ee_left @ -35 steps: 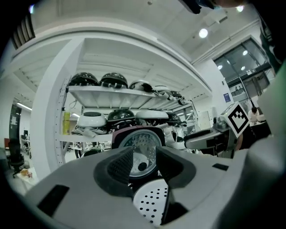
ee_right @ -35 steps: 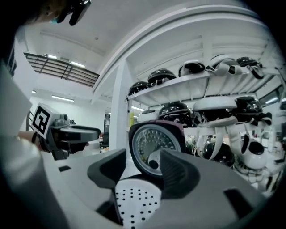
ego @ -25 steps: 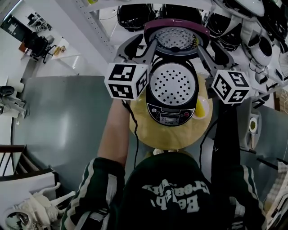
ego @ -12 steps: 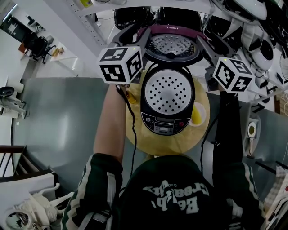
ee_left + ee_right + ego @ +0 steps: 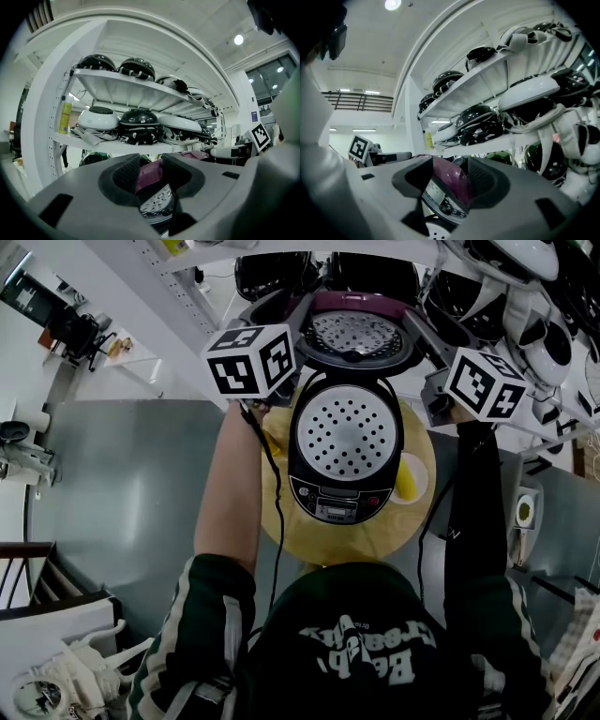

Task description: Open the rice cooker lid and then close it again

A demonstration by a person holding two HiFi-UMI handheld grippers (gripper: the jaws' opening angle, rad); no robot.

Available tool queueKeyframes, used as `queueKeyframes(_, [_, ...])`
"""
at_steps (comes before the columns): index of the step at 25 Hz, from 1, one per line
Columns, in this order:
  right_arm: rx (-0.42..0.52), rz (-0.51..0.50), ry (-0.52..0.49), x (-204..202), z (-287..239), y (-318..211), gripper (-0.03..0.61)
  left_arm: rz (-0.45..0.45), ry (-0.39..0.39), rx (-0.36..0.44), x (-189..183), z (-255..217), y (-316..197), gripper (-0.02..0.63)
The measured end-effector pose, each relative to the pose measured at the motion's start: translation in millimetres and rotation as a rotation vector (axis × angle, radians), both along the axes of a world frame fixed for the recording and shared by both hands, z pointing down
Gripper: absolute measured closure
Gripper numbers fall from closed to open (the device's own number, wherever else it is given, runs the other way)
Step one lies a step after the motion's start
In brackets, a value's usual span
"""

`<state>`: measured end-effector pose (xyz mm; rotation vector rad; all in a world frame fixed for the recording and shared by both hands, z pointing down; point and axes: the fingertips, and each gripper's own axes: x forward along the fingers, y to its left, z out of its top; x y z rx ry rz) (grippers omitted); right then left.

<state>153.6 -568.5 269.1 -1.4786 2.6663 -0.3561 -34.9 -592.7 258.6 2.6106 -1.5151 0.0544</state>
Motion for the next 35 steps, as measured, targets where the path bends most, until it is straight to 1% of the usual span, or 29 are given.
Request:
queueKeyframes(3, [0.019, 0.009, 0.013, 2.4, -4.2, -1.4, 0.338, -0.010, -0.003, 0.001, -4.0, -1.7, -2.0, 0.471])
queueKeyframes(5, [0.027, 0.001, 0.001, 2.6, -9.1, -3.6, 0.344, -0.009, 0.003, -0.006, -4.7, -3.5, -5.1, 0.471])
queueKeyframes(7, [0.009, -0.025, 0.001, -3.0, -6.6, -5.6, 0.344, 0.003, 0.007, -0.017, -2.2, -3.2, -7.4, 0.471])
queueKeyframes(9, [-0.015, -0.044, -0.002, -7.4, -1.3, -6.4, 0.346, 0.012, 0.004, -0.021, 1.1, -1.3, -7.2, 0.484])
queueKeyframes(12, [-0.021, -0.050, -0.021, -7.1, -1.0, -5.4, 0.345, 0.008, 0.006, -0.019, 2.0, -0.8, -5.3, 0.485])
queueKeyframes(18, [-0.034, -0.054, -0.014, -8.9, -0.1, 0.9, 0.345, 0.006, 0.012, -0.029, 0.2, -0.3, 1.2, 0.483])
queueKeyframes(25, [-0.041, -0.062, 0.028, -15.0, 2.1, 25.7, 0.344, 0.014, 0.026, -0.035, -5.0, 1.0, 26.6, 0.483])
queueKeyframes(30, [-0.050, -0.067, 0.058, -18.5, 8.3, 51.0, 0.336, 0.031, 0.021, -0.034, -7.3, 5.9, 53.5, 0.483])
queueKeyframes(35, [-0.061, -0.069, 0.114, -23.1, 19.2, 77.0, 0.333, 0.046, 0.011, -0.036, -9.1, 16.1, 81.2, 0.486])
